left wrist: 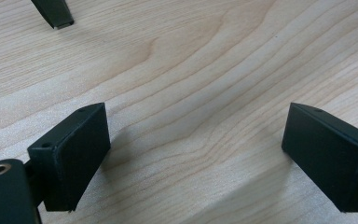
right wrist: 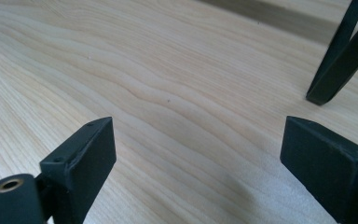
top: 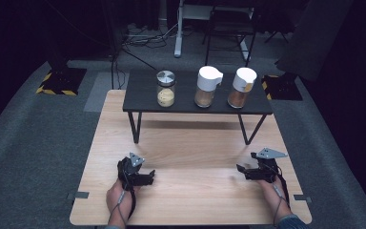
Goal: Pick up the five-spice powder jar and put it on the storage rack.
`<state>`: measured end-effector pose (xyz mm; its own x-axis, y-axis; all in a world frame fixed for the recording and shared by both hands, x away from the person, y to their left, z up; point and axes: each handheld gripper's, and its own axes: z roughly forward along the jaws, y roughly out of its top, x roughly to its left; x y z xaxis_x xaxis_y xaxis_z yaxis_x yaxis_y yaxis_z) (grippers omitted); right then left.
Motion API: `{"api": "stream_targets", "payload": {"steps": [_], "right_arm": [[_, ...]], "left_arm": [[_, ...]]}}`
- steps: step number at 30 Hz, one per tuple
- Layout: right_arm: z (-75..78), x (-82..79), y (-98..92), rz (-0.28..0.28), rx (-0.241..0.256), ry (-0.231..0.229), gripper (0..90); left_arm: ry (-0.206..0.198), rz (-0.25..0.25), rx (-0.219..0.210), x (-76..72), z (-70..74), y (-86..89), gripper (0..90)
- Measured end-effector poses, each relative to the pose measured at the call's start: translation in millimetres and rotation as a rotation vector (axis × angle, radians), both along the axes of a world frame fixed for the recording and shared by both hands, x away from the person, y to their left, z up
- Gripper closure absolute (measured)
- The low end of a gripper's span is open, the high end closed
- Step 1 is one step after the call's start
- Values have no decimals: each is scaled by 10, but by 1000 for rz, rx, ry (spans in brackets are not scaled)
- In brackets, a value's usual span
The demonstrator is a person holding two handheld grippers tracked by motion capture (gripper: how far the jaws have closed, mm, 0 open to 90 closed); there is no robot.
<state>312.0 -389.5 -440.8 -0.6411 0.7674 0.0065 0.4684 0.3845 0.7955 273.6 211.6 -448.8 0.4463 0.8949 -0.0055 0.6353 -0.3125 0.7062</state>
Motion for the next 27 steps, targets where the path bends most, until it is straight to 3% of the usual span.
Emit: {"api": "stream_targets", "payload": {"steps": [27], "right_arm": [[-93, -6, 85, -13, -77, 48, 90]], "left_arm": [[-1, 3, -1, 1, -2, -3, 77]]}}
